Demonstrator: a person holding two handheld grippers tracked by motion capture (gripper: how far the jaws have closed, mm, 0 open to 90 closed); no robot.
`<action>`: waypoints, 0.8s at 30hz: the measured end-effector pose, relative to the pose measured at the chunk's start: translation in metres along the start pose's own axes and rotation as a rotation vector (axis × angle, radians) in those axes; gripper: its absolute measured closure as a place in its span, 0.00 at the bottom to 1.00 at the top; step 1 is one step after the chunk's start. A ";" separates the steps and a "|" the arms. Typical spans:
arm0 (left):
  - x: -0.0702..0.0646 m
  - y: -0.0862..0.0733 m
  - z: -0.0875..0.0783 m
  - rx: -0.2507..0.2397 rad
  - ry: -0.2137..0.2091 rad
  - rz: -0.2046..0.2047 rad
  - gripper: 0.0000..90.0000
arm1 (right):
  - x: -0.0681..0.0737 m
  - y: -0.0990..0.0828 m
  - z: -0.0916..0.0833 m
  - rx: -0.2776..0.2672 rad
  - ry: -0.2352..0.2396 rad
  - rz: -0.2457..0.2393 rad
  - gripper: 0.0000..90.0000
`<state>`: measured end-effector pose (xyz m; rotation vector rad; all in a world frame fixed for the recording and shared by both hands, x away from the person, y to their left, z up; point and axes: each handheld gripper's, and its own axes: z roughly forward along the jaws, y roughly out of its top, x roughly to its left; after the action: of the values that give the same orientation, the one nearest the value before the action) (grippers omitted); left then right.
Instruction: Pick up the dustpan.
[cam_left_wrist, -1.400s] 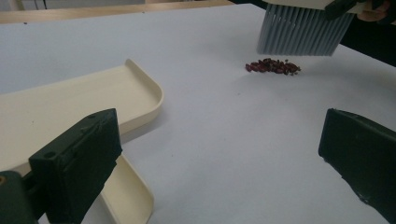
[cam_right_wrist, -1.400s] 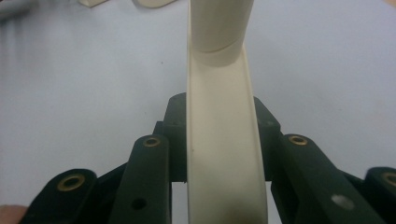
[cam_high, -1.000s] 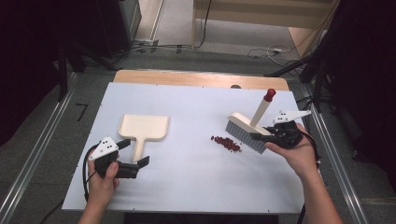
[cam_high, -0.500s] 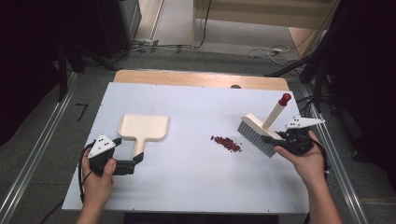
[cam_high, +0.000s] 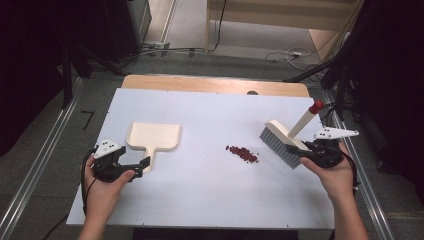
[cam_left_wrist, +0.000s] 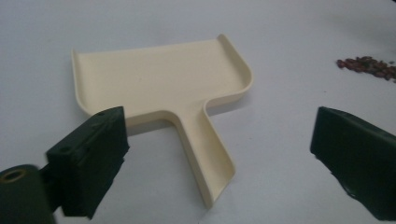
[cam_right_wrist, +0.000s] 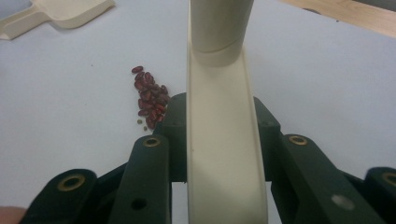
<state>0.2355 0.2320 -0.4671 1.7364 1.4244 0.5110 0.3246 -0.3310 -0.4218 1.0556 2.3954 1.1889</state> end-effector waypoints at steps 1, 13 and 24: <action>0.000 0.001 0.002 0.019 0.015 -0.012 0.12 | -0.001 0.000 -0.001 -0.002 -0.001 -0.003 0.72; -0.003 -0.007 0.024 0.091 0.070 -0.060 0.28 | -0.005 -0.006 -0.007 -0.016 -0.031 0.023 0.72; -0.015 -0.016 0.047 0.073 0.124 -0.055 0.40 | -0.005 -0.007 -0.007 -0.021 -0.034 0.033 0.73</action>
<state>0.2560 0.2025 -0.5043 1.7434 1.5913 0.5516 0.3211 -0.3416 -0.4237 1.1043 2.3441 1.1947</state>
